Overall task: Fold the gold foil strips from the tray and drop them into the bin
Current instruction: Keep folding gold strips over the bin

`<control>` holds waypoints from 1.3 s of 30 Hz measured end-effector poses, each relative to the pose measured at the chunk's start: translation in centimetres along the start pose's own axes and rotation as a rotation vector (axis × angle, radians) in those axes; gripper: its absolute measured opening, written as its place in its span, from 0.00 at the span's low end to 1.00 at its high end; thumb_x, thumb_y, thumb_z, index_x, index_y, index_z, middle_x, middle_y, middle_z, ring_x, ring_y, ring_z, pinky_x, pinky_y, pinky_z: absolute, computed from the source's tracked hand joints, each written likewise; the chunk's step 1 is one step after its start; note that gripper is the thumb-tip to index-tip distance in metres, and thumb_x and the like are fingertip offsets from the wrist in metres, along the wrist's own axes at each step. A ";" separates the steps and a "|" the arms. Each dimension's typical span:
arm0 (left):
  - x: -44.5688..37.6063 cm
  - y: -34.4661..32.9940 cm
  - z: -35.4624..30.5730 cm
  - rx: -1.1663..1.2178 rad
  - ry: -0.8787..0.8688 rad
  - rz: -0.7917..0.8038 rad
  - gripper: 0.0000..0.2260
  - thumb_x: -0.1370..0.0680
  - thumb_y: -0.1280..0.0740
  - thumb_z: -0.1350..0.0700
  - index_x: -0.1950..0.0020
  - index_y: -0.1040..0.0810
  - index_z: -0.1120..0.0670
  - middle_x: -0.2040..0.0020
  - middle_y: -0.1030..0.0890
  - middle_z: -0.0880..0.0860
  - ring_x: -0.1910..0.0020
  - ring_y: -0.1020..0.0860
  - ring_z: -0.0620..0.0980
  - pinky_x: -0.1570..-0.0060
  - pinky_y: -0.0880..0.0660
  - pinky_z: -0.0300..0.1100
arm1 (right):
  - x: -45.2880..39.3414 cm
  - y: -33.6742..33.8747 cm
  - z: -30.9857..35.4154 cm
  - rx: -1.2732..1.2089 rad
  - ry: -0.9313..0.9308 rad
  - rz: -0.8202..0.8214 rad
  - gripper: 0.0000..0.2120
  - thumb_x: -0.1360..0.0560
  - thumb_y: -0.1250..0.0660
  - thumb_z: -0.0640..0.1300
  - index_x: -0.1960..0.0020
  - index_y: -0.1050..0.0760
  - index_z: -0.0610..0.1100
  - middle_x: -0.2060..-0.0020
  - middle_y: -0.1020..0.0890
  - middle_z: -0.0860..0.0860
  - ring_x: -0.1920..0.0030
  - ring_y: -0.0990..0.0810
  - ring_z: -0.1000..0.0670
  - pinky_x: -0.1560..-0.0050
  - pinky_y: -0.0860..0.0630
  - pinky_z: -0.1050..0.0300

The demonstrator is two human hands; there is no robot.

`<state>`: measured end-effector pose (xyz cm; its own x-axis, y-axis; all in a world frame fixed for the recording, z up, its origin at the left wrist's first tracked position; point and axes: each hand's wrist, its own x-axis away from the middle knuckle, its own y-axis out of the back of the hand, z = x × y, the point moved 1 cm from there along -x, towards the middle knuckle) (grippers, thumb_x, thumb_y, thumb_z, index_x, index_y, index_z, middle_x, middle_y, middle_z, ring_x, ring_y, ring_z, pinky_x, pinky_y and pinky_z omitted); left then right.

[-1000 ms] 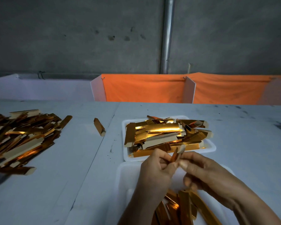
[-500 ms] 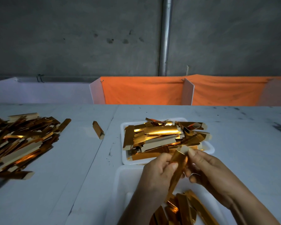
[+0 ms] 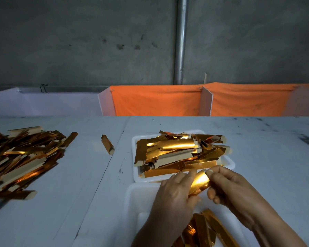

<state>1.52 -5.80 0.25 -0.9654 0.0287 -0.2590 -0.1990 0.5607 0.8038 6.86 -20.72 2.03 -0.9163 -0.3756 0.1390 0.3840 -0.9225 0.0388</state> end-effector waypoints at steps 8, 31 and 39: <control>0.0 0.6 -0.3 -0.051 -0.038 -0.043 0.25 0.19 0.41 0.48 0.24 0.45 0.43 0.25 0.42 0.39 0.33 0.52 0.30 0.36 0.57 0.32 | -0.4 0.3 0.3 -0.251 -0.143 0.053 0.07 0.21 0.38 0.38 0.56 0.23 0.39 0.66 0.18 0.42 0.70 0.18 0.50 0.73 0.22 0.61; 0.0 0.6 -0.4 0.660 0.284 0.063 0.16 0.19 0.46 0.42 0.40 0.23 0.45 0.51 0.17 0.44 0.54 0.19 0.42 0.55 0.25 0.33 | -0.3 0.4 0.8 -0.408 0.076 0.046 0.14 0.31 0.34 0.50 0.55 0.17 0.40 0.63 0.19 0.45 0.66 0.17 0.49 0.69 0.20 0.60; -0.1 0.4 0.3 0.999 0.445 0.178 0.18 0.21 0.45 0.40 0.45 0.20 0.48 0.54 0.15 0.49 0.53 0.17 0.47 0.44 0.23 0.47 | 0.4 -0.5 1.0 -0.081 0.210 -0.003 0.12 0.28 0.32 0.41 0.46 0.20 0.45 0.68 0.19 0.44 0.66 0.17 0.44 0.66 0.21 0.60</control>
<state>1.54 -5.36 0.46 -0.9810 -0.0118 0.1938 -0.0190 0.9992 -0.0356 6.39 -20.31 3.08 -0.9243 -0.3752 -0.0702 0.3785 -0.9246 -0.0419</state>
